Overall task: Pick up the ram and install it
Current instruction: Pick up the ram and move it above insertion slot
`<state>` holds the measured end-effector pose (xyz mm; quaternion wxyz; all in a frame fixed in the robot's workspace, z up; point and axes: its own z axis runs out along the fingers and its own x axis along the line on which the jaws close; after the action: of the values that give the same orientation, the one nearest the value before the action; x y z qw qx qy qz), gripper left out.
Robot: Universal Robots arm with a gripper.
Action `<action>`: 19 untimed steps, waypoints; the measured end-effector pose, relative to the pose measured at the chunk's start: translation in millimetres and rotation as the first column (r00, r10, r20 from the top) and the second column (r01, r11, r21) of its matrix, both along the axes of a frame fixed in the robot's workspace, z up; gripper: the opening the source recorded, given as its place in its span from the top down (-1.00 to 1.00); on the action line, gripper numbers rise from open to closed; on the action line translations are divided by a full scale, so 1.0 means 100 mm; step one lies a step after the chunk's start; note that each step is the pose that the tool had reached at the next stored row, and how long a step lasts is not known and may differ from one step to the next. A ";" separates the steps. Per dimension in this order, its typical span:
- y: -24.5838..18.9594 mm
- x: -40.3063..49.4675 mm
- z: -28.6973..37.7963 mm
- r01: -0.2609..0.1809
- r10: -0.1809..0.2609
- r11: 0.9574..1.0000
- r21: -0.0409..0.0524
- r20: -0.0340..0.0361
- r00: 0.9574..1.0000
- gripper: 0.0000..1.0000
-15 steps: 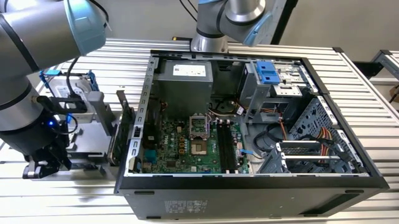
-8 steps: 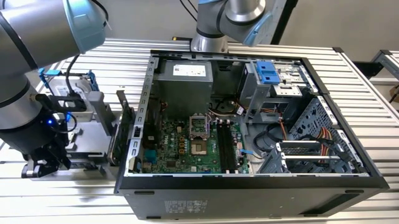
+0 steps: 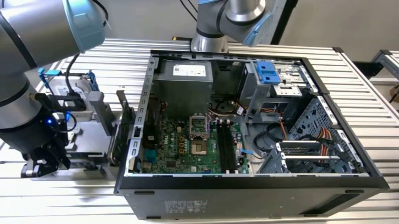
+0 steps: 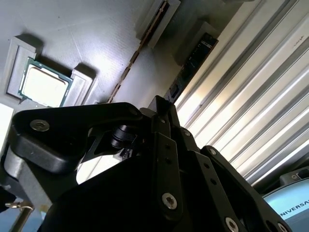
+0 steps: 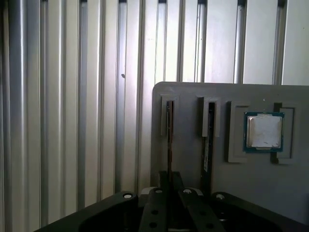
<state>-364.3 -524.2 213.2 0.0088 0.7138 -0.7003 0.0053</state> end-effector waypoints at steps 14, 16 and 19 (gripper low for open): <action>0.000 0.000 0.057 0.000 0.000 1.000 0.000 0.000 1.000 1.00; 0.000 0.000 0.067 0.000 0.000 1.000 0.000 0.000 1.000 1.00; 0.000 0.000 0.084 0.000 0.000 1.000 0.000 0.000 1.000 1.00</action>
<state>-364.3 -524.1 221.6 0.0088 0.7138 -0.7003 0.0053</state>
